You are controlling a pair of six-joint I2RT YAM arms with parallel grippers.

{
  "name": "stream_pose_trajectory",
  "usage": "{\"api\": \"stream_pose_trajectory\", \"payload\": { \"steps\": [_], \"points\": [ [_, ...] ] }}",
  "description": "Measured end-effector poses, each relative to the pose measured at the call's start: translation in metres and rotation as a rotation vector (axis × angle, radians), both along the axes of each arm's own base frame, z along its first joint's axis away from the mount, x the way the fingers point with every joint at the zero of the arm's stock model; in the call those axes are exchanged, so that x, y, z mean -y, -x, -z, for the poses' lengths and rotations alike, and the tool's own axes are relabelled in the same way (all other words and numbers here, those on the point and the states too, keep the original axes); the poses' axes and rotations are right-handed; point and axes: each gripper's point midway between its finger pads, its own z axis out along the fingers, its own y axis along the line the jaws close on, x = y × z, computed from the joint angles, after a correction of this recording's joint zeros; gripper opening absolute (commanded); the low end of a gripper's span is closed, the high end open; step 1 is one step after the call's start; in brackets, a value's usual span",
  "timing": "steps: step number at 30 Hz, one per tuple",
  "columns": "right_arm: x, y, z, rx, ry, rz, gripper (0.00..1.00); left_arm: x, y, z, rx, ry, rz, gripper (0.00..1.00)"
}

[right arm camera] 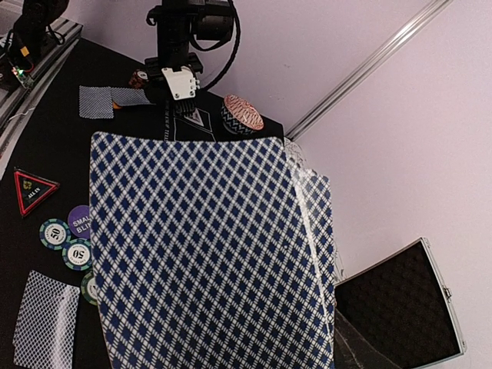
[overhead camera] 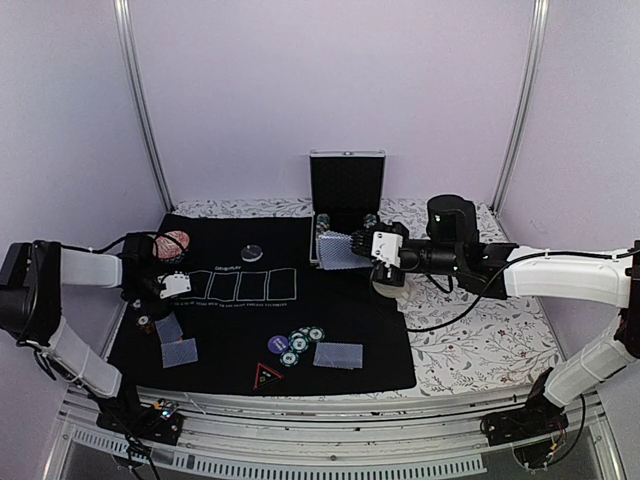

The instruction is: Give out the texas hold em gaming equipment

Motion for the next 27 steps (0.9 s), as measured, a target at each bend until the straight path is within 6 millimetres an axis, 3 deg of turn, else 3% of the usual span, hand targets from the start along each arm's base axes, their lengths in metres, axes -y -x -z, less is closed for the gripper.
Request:
{"api": "stream_pose_trajectory", "payload": {
  "steps": [6,16,20,24,27],
  "points": [
    [0.000,0.000,0.000,-0.001,-0.001,-0.003,0.55,-0.007,-0.004,-0.003,0.010,0.011,0.021,0.00],
    [0.000,0.001,-0.001,-0.002,-0.003,-0.009,0.55,-0.011,-0.008,0.009,-0.025,-0.017,0.045,0.05],
    [0.001,0.001,-0.002,-0.001,-0.005,-0.010,0.55,-0.012,-0.008,0.010,-0.021,-0.027,0.052,0.13],
    [0.001,0.001,-0.002,-0.002,-0.006,-0.010,0.55,-0.016,-0.010,0.008,-0.013,-0.058,0.055,0.35],
    [0.001,0.001,-0.002,-0.002,-0.006,-0.011,0.55,-0.021,-0.014,0.004,0.003,-0.082,0.041,0.39]
  ]
}}
